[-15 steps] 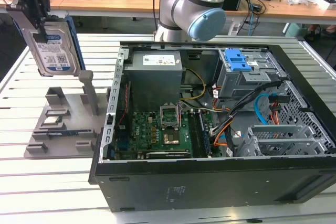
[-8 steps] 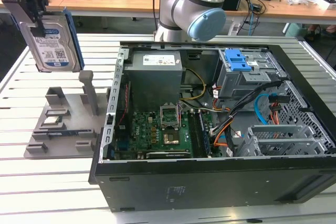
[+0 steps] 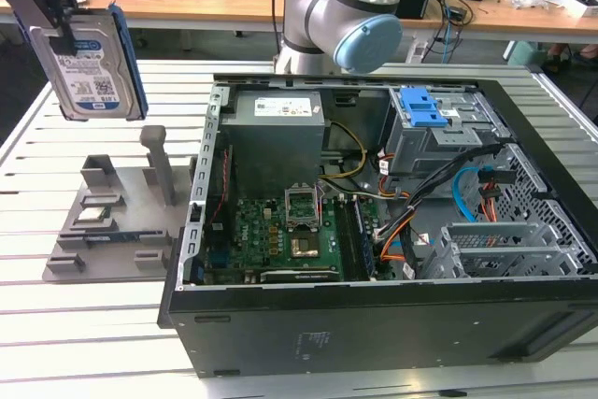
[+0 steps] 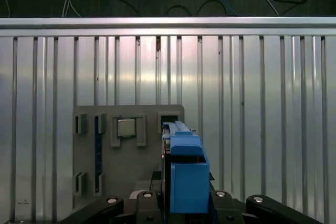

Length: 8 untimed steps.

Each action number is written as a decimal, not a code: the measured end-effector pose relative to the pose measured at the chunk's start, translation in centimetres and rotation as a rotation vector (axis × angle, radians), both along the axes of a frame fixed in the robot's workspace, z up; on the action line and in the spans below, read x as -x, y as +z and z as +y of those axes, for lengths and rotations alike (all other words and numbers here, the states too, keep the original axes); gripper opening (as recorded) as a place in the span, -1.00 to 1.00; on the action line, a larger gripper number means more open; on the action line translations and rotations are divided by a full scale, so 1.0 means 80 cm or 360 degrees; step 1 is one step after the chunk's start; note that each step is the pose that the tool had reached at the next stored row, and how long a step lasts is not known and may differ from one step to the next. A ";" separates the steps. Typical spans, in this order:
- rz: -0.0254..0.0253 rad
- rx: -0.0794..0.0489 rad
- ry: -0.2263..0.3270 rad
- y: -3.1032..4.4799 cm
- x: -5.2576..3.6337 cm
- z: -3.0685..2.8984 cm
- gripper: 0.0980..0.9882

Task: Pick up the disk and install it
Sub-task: 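Pick up the disk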

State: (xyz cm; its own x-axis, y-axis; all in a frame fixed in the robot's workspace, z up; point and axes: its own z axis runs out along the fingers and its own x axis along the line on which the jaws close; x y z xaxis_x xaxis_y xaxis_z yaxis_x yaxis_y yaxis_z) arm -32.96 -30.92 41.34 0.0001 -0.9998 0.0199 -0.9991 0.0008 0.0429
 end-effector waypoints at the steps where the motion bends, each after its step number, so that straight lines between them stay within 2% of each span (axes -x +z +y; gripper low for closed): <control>1: 0.00001 0.0000 0.0000 0.0030 0.000 0.0001 -0.40; 8: 0.00000 0.0000 0.0000 0.0198 0.000 0.0007 -0.40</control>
State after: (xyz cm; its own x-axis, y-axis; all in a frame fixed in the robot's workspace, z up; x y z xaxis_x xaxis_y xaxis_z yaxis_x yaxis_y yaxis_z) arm -32.95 -30.86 42.92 0.0001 -0.9998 0.0199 -0.9991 0.0007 0.0429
